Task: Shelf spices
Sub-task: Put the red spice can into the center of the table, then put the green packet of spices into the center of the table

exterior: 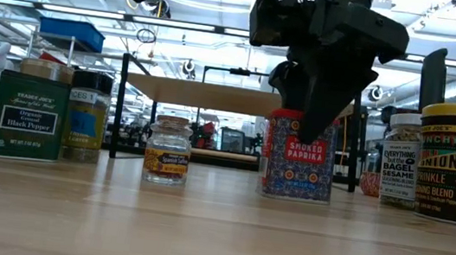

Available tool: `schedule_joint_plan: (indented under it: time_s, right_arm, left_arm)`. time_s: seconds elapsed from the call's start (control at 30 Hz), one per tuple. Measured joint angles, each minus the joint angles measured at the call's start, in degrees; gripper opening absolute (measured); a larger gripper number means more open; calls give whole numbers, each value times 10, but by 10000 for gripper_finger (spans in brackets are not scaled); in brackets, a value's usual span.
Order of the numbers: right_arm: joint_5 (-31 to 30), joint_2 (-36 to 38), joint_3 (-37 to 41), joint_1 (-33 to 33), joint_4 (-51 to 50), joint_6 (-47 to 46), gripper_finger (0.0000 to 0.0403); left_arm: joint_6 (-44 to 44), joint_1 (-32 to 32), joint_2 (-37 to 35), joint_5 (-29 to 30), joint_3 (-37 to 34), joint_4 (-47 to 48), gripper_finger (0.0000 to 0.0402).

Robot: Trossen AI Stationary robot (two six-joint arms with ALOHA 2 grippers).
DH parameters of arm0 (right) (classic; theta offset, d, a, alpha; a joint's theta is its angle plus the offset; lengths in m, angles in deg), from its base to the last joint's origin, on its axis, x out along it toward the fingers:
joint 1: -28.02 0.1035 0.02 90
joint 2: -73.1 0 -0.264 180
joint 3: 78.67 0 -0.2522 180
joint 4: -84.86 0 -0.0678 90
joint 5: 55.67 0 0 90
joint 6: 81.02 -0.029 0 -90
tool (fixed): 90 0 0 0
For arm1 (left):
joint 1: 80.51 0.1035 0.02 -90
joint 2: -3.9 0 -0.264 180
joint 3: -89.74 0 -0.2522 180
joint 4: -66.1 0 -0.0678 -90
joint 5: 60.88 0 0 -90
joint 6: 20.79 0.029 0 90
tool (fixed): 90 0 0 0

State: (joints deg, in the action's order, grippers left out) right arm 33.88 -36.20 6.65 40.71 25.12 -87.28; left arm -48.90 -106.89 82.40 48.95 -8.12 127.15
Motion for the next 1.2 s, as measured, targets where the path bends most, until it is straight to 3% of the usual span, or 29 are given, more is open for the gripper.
schedule_joint_plan:
  time_s: [0.33,0.67,0.9,1.2]
  right_arm:
    - [-8,42,-15,0,5,13,283]
    - [-22,94,-39,24,10,20,284]
    - [-29,99,-39,37,11,24,284]
    - [-30,99,-39,39,6,34,284]
  left_arm:
    - [-88,-27,-13,-6,1,60,179]
    - [-272,-56,-37,-98,1,121,179]
    - [-301,-87,-4,-47,-8,132,187]
    - [-327,-103,64,19,-12,172,276]
